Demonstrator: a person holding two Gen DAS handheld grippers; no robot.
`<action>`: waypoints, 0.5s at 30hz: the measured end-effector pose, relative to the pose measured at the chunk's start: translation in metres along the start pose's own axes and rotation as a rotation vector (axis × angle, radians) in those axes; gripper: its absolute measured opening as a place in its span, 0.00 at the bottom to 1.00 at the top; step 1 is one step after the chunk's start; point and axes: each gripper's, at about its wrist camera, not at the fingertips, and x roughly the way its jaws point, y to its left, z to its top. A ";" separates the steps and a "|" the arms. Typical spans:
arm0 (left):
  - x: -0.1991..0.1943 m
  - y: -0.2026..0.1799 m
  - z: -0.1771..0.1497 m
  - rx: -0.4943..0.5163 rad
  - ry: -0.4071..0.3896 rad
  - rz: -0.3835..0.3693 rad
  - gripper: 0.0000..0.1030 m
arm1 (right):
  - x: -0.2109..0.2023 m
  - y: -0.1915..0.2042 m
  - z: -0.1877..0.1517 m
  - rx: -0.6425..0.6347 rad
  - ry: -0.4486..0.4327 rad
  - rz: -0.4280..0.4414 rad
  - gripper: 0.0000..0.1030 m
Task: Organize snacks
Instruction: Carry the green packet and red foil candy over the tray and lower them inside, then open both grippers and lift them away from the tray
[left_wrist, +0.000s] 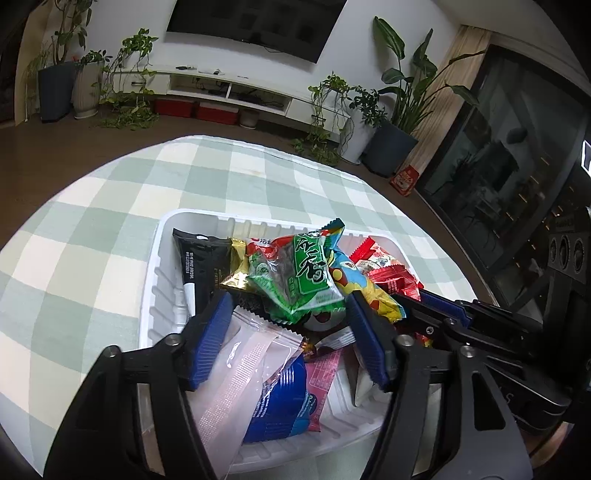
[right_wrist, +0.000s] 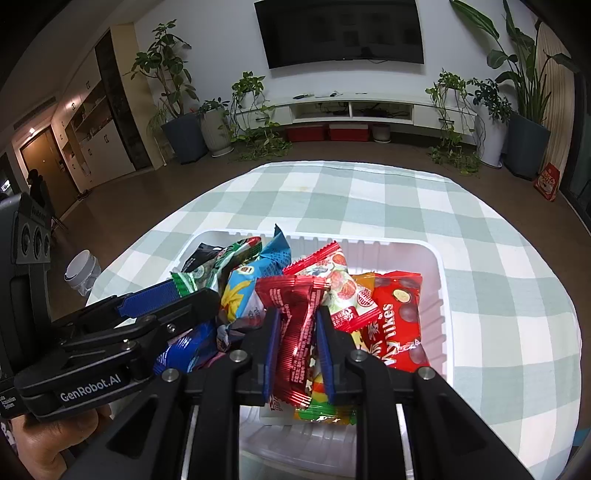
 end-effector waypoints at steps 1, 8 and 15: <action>-0.001 0.000 0.000 0.001 -0.006 0.001 0.66 | -0.001 0.001 0.000 -0.004 -0.001 -0.004 0.23; -0.013 -0.001 0.001 -0.007 -0.029 0.006 0.73 | -0.008 0.004 0.000 -0.019 -0.020 -0.015 0.38; -0.024 -0.004 0.000 -0.004 -0.049 0.022 0.87 | -0.010 0.003 0.001 -0.018 -0.026 -0.015 0.39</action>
